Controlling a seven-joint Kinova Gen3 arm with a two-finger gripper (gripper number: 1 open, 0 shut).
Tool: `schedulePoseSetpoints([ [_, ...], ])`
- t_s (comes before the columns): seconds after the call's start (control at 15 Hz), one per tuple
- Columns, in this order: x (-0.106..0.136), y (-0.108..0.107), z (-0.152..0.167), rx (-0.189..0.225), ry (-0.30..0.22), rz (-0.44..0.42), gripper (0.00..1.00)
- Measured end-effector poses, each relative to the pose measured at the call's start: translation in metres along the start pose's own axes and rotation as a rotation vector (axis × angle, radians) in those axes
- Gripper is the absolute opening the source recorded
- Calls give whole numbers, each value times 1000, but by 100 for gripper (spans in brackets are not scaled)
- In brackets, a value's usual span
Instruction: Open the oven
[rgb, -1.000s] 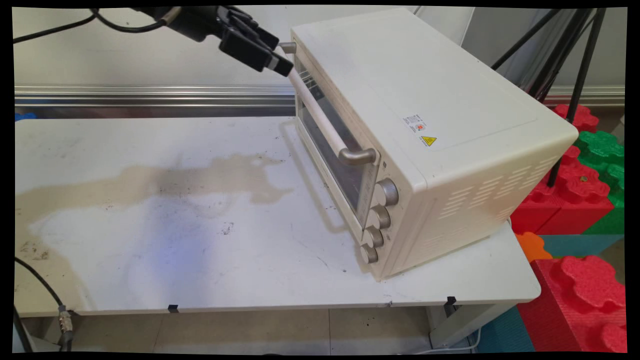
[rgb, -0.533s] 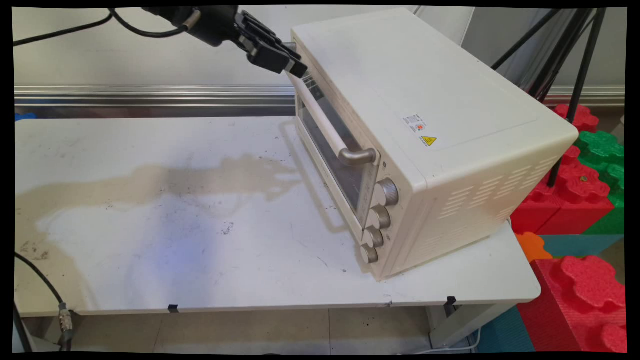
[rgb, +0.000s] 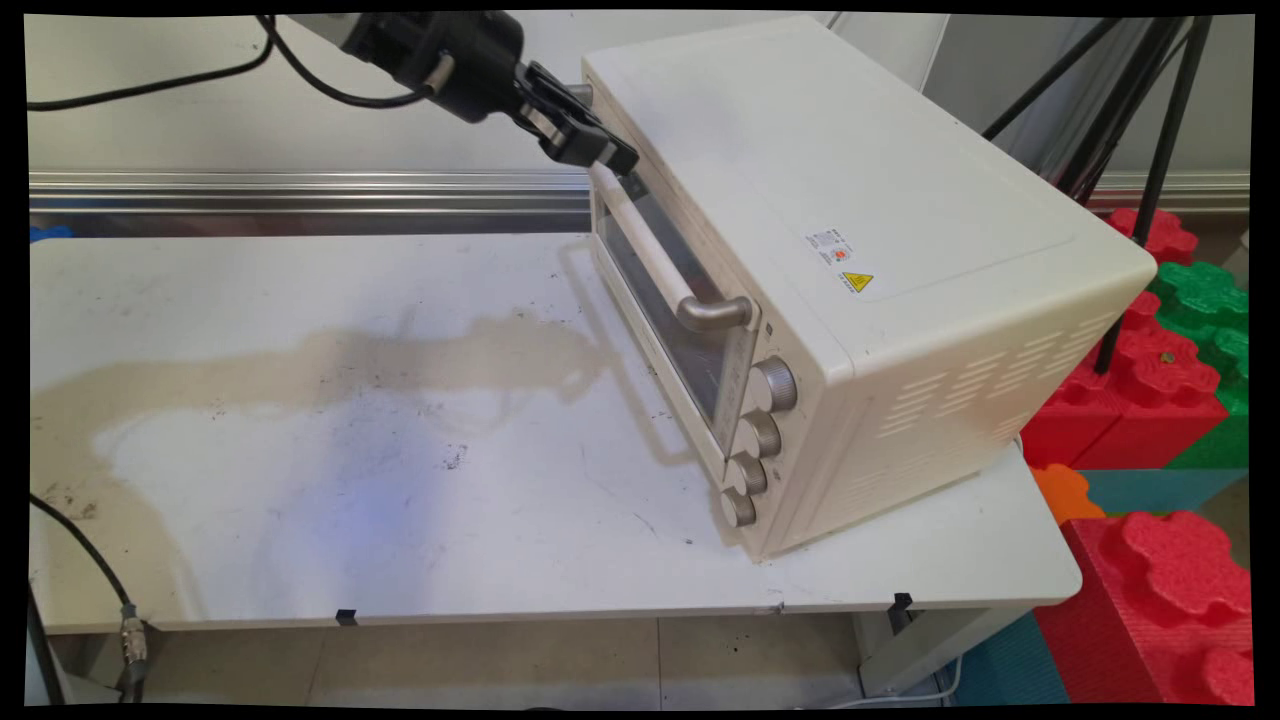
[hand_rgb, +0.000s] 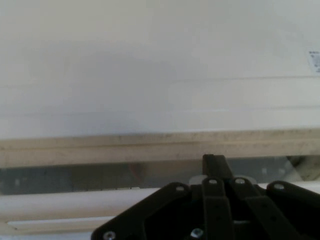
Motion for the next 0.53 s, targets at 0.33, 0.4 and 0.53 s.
schedulePoseSetpoints([
  [0.33,-1,2,17,-1,-19,-11,0],
  [0.4,-2,2,20,-1,-21,-12,0],
  [0.53,-3,2,26,0,-29,-18,0],
])
